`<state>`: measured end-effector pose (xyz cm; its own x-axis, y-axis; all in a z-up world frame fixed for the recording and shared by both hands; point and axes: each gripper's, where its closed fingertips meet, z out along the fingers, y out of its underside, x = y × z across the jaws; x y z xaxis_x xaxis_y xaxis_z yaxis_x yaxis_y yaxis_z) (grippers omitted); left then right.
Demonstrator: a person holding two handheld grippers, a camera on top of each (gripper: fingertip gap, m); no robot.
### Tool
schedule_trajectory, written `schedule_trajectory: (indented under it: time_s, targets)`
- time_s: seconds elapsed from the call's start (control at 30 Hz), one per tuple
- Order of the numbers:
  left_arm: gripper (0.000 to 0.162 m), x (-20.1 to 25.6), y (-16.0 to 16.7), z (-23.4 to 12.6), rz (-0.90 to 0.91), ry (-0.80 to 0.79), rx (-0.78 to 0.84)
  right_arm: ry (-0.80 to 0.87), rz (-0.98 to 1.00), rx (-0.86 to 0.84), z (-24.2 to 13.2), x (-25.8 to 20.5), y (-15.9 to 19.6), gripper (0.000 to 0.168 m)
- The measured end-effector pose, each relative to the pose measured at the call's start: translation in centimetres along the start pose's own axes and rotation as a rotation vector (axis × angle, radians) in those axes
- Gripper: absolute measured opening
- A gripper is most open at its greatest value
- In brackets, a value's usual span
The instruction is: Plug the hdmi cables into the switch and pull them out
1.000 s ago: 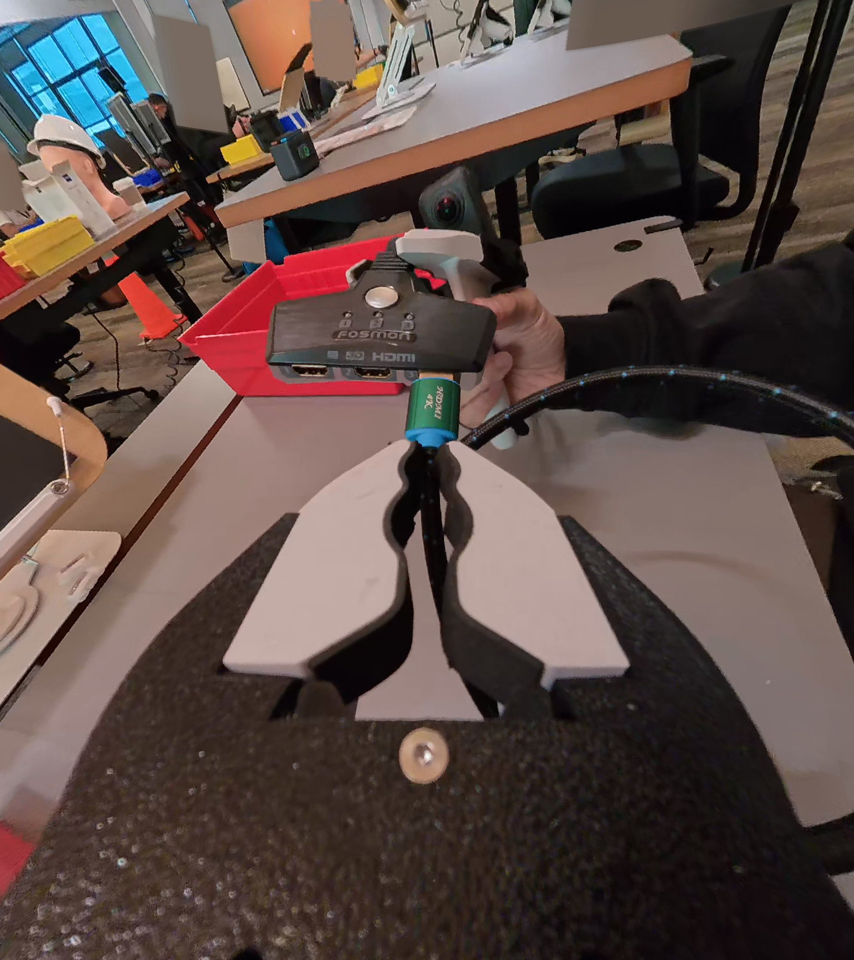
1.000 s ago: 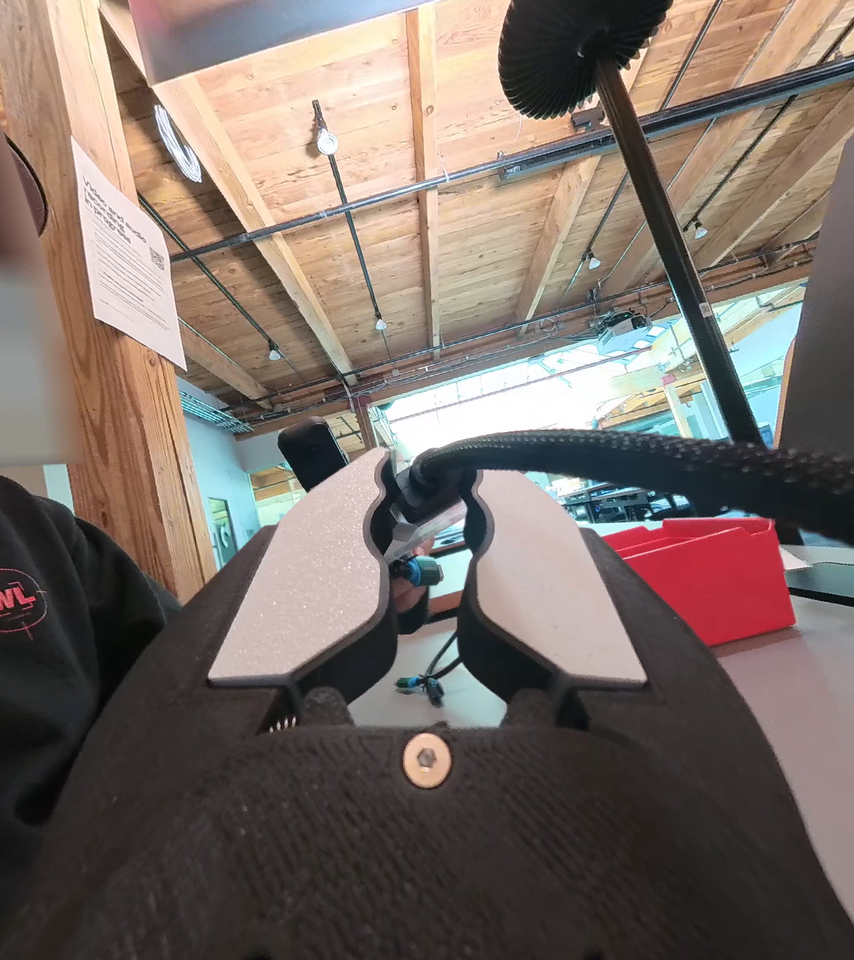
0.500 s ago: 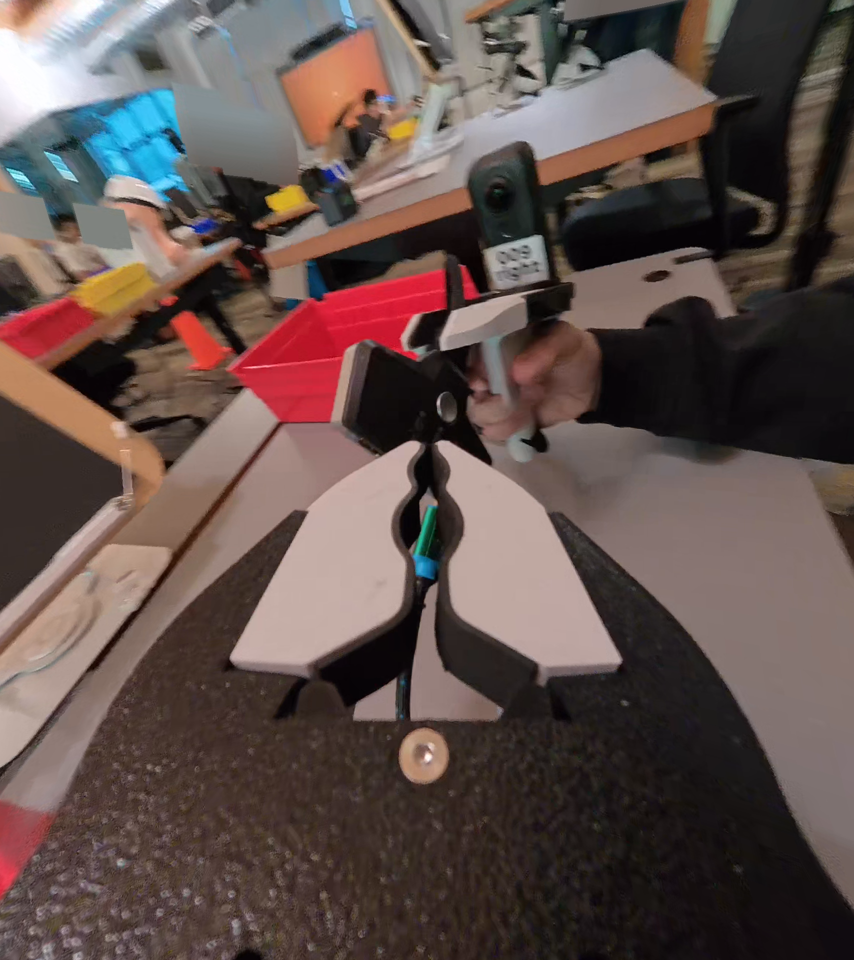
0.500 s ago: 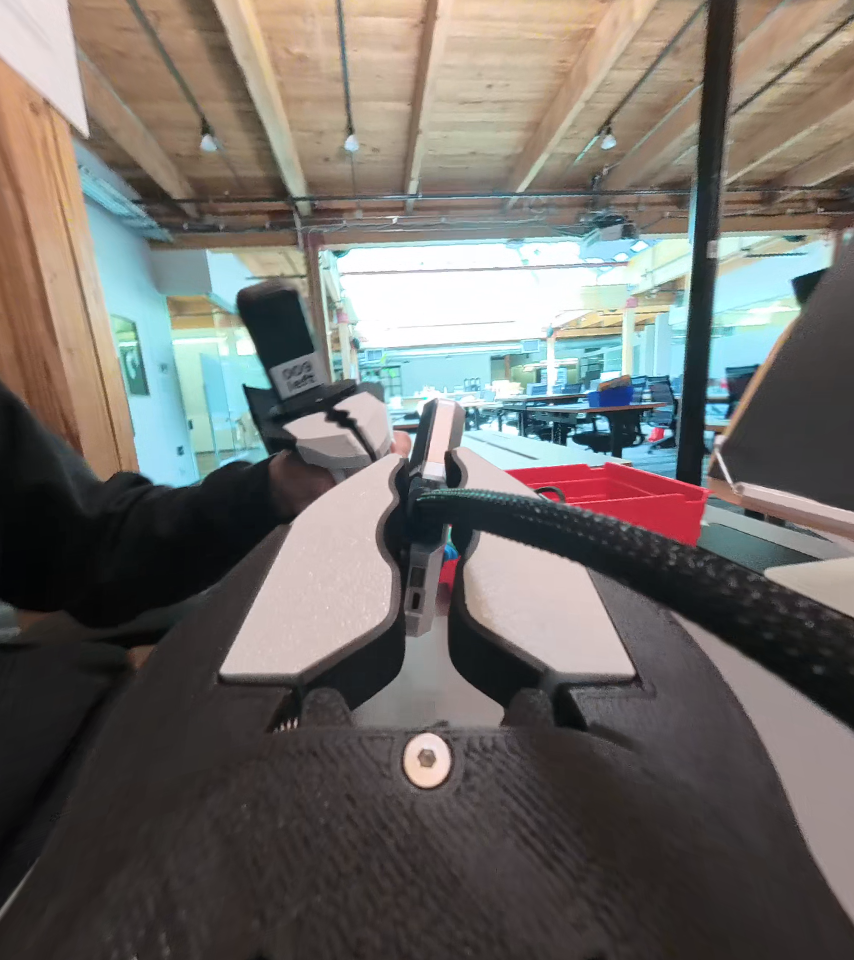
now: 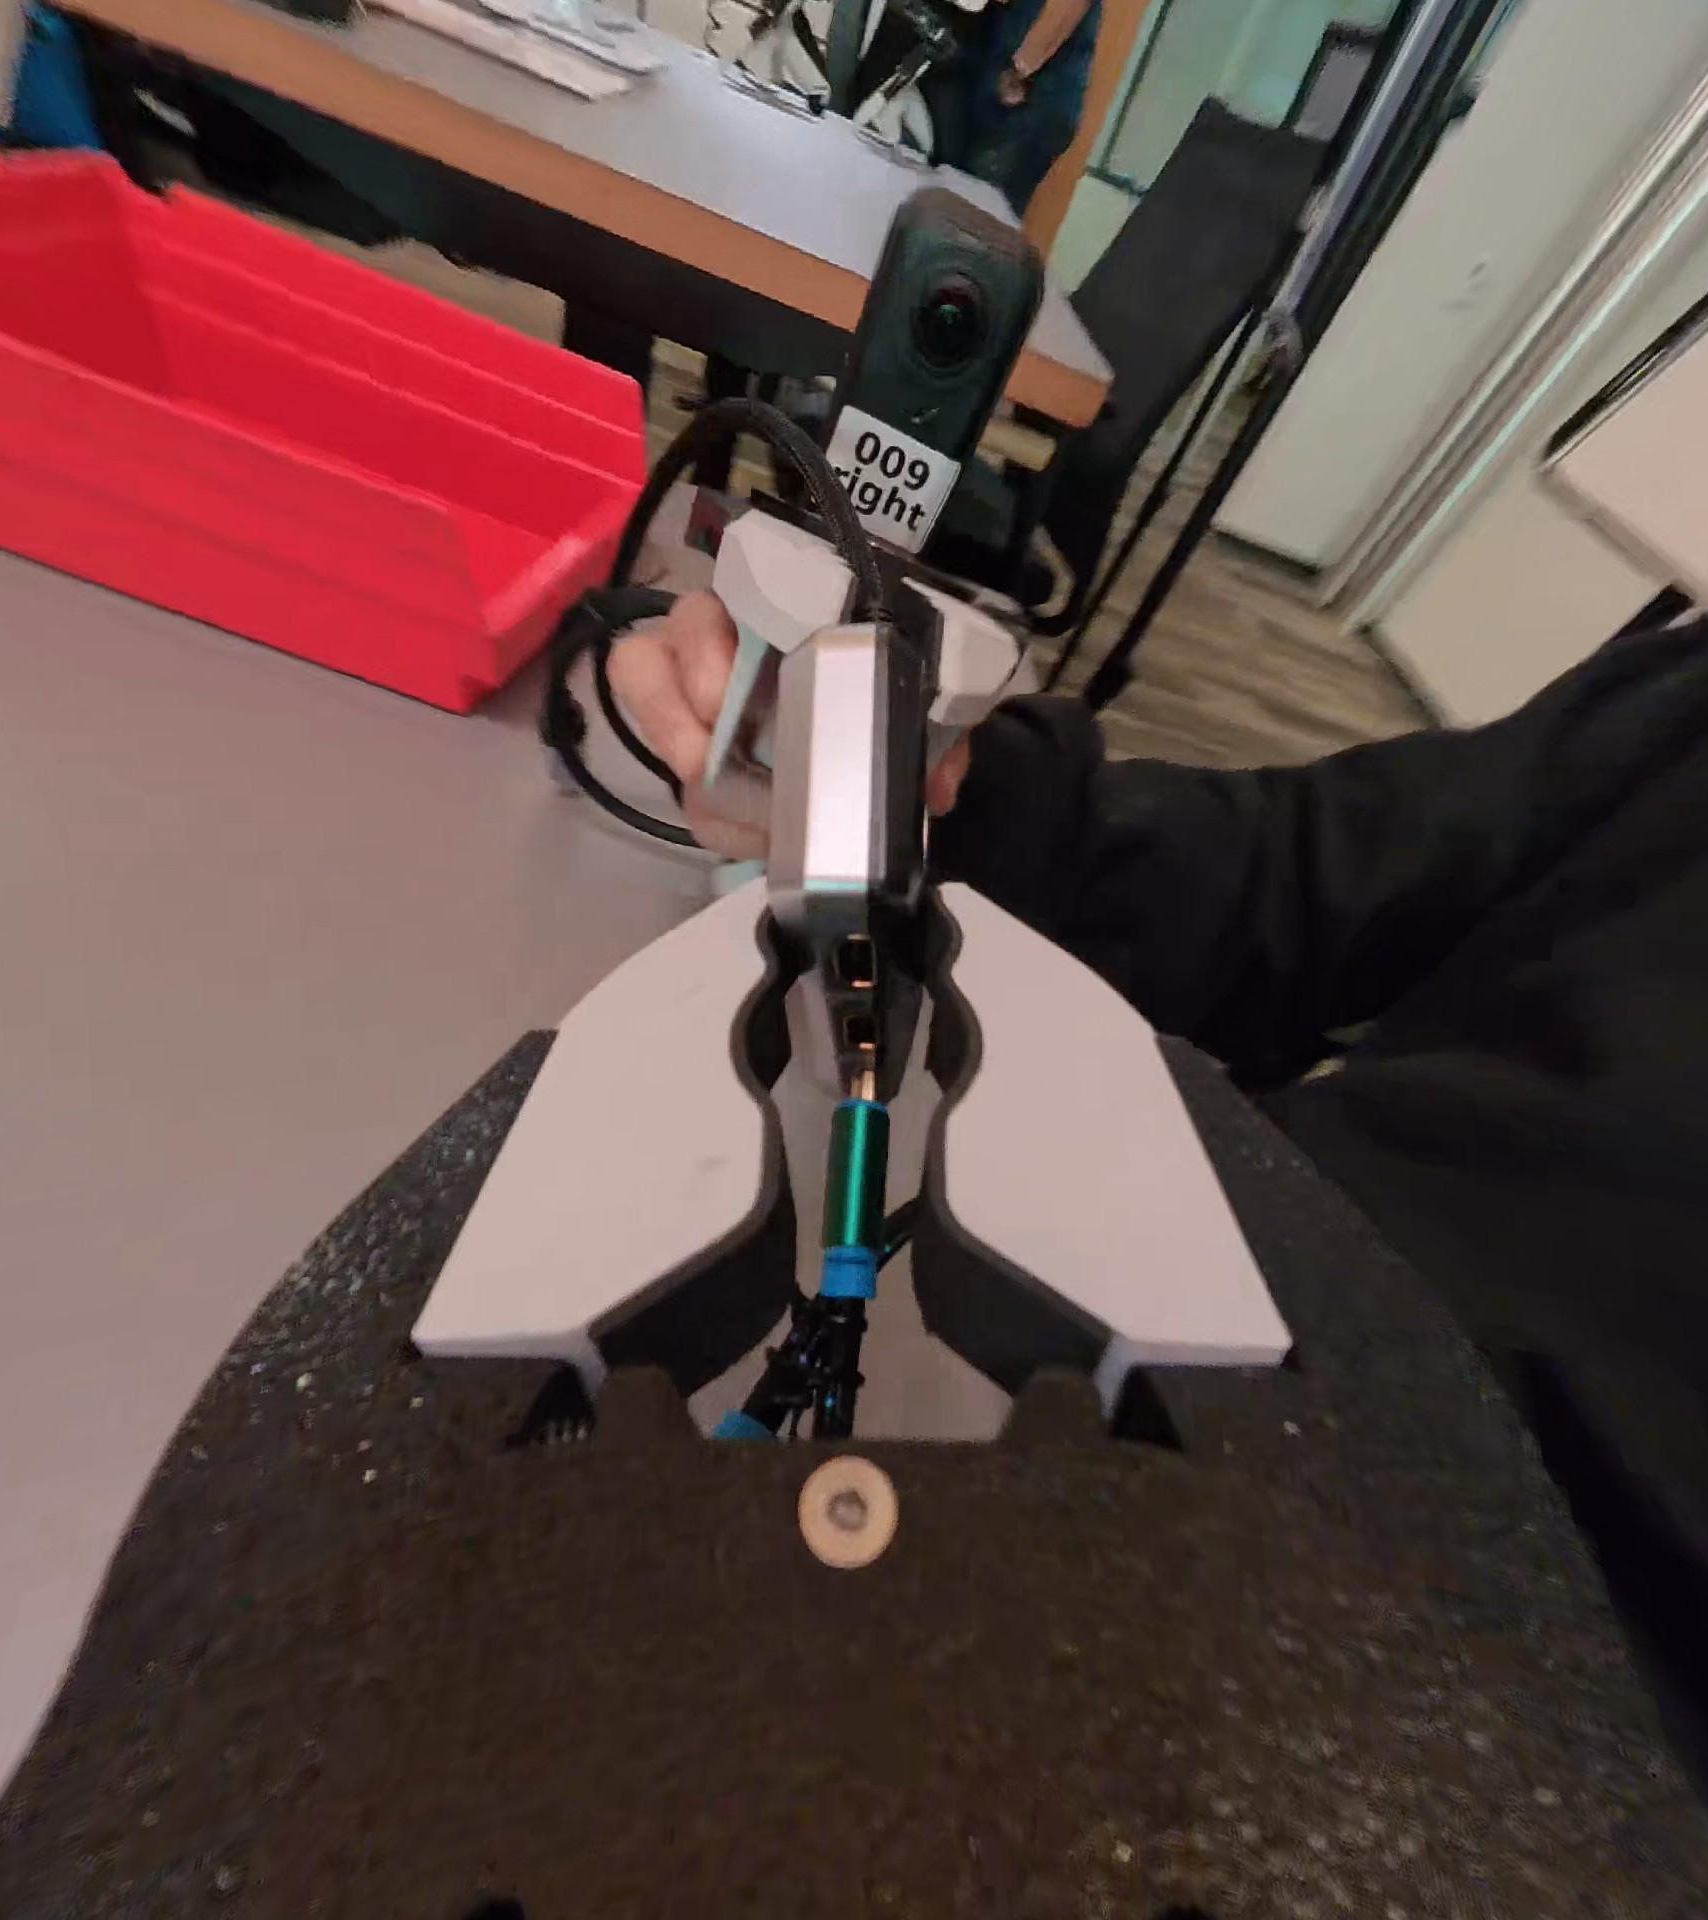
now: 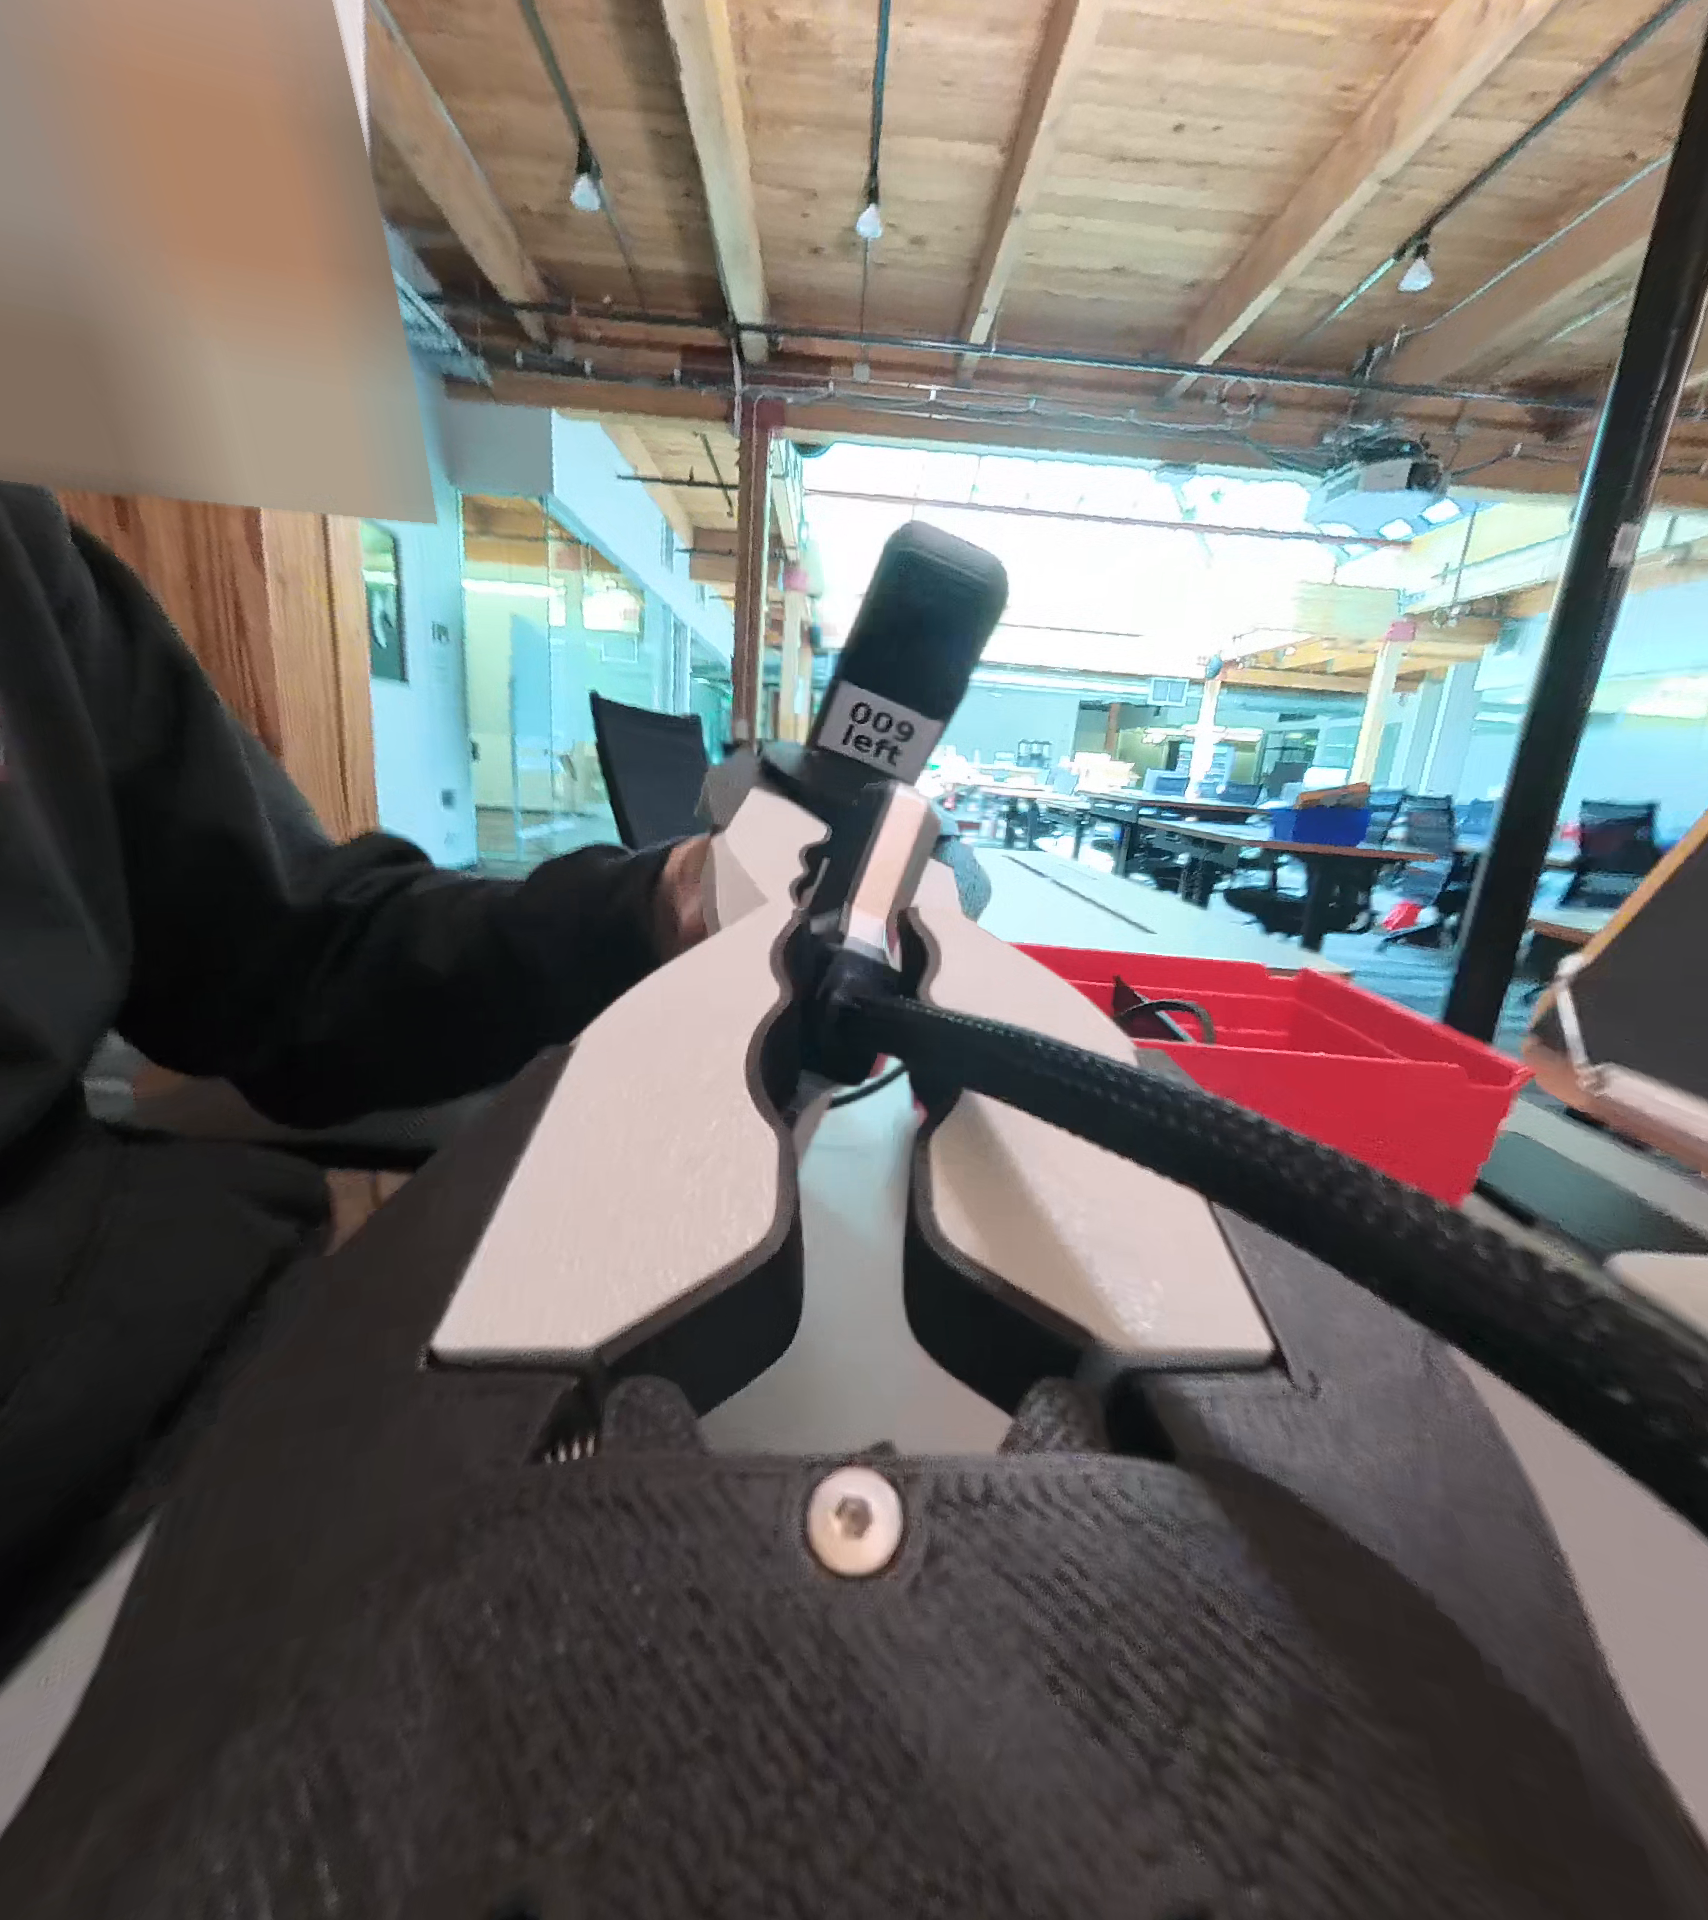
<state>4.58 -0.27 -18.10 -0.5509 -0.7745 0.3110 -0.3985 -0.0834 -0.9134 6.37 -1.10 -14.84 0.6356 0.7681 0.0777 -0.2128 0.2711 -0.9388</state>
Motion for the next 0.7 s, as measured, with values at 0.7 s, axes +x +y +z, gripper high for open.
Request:
schedule_trajectory:
  time_s: [0.7]
  targets:
    - [0.022,2.6,-0.4,-0.4,-0.64,0.515,-0.117,-0.077,-0.283,-0.083,0.6,-2.4,0.2,0.033]
